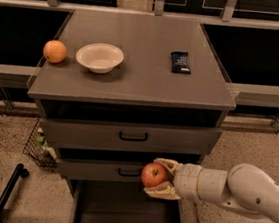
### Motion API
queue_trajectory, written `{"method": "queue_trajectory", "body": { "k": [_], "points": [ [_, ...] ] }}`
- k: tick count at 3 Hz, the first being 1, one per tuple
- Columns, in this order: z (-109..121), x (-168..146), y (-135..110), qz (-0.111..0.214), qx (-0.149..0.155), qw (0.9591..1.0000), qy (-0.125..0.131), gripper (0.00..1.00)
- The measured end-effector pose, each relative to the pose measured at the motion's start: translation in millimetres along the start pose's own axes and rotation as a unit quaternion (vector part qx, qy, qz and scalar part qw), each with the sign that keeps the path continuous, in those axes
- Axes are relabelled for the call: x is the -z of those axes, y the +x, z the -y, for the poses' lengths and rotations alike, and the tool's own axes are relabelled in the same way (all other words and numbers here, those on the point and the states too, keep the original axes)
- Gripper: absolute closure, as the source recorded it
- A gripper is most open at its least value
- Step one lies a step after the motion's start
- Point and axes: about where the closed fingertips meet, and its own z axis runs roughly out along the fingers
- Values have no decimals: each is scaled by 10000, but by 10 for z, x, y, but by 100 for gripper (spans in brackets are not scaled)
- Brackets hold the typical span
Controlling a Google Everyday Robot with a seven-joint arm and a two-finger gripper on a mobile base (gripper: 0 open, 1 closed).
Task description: Place apple into bottom drawer
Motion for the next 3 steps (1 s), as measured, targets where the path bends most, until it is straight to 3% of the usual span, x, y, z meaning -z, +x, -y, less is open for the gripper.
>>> {"method": "queue_trajectory", "body": {
  "k": [2,3],
  "points": [
    [-329,-235,564,-14,-198,9997,-156,100],
    [-565,-496,886,242,-284,9991,-202,100]
  ]
}}
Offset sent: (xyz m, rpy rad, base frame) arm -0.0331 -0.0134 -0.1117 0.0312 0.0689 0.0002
